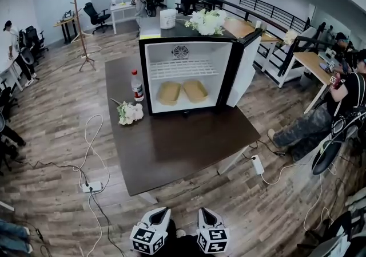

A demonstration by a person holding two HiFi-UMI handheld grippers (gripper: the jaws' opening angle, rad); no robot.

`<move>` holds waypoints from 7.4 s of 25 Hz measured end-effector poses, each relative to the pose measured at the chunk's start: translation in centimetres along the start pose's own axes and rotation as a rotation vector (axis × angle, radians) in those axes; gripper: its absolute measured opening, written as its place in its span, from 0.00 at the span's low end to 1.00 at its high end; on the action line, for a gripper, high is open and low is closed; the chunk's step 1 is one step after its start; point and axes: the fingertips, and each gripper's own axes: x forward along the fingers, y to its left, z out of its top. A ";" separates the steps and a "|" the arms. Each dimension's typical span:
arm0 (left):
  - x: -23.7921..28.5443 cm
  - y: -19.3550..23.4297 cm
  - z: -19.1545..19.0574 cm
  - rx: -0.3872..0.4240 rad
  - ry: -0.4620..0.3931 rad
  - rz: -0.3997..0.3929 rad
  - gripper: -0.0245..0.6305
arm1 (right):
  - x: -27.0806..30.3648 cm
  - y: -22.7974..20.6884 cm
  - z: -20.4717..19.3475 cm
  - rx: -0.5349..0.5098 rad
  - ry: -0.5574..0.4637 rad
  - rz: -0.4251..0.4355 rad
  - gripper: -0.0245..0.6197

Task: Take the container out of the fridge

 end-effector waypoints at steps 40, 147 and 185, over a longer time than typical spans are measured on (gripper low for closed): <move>18.2 17.3 11.3 -0.034 0.030 -0.094 0.05 | 22.9 -2.9 12.1 -0.010 0.063 -0.035 0.05; 21.8 22.2 14.6 -0.143 -0.023 0.296 0.05 | 45.7 -11.6 30.6 -0.649 0.143 0.031 0.09; 21.3 19.1 13.2 -0.079 -0.015 0.217 0.05 | 35.2 -12.3 20.2 -0.575 0.252 -0.001 0.09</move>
